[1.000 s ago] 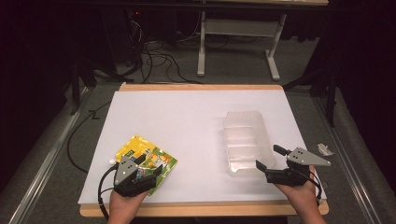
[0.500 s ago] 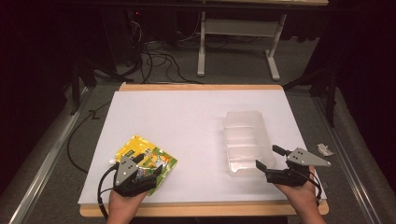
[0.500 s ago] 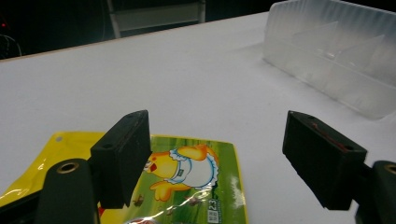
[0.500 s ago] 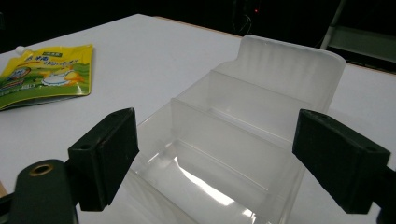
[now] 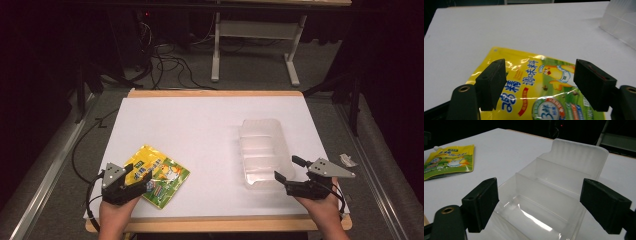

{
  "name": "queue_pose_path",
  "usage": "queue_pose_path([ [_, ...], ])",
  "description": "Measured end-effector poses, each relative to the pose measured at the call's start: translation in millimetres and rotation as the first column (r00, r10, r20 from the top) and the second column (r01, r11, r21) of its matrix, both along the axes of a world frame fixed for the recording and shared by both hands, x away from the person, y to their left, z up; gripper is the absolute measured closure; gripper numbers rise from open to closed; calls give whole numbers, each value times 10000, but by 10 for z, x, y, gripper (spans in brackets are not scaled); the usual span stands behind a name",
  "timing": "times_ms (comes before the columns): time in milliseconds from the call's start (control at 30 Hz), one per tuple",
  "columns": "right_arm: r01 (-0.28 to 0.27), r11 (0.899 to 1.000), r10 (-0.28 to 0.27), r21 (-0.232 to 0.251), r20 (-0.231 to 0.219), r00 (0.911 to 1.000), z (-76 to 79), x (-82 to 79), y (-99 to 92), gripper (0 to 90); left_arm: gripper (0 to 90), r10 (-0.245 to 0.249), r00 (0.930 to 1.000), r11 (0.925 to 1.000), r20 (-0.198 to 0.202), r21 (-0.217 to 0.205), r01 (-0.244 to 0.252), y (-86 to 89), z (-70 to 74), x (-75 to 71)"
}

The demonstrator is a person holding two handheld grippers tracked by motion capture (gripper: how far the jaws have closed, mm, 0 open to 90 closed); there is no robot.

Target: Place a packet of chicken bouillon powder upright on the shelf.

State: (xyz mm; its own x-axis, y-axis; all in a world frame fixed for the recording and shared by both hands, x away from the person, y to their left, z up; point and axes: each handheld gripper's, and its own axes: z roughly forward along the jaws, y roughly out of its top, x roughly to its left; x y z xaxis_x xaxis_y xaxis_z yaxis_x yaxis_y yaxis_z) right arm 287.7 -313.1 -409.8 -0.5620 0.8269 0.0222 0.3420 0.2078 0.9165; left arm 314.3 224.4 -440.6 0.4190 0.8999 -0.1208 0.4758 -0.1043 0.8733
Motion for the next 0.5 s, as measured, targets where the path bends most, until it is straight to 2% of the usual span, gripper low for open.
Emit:
queue_pose_path([
  [100, 11, 10000, -11, 22, -19, 10000, 1, 1, -3, 154, 275, 371, 9986, 9990, -384, -215, -379, 119, -49, 29],
  [300, 48, 9998, -45, 172, -151, 9999, -3, 30, -3, 151, 283, 850, 9904, 9927, -1089, -763, -936, 302, -142, 51],
  [500, -38, 9998, 43, 213, -209, 9998, -12, 72, 25, 151, 296, 1133, 9817, 9898, -1529, -686, -1249, 346, -194, 26],
])
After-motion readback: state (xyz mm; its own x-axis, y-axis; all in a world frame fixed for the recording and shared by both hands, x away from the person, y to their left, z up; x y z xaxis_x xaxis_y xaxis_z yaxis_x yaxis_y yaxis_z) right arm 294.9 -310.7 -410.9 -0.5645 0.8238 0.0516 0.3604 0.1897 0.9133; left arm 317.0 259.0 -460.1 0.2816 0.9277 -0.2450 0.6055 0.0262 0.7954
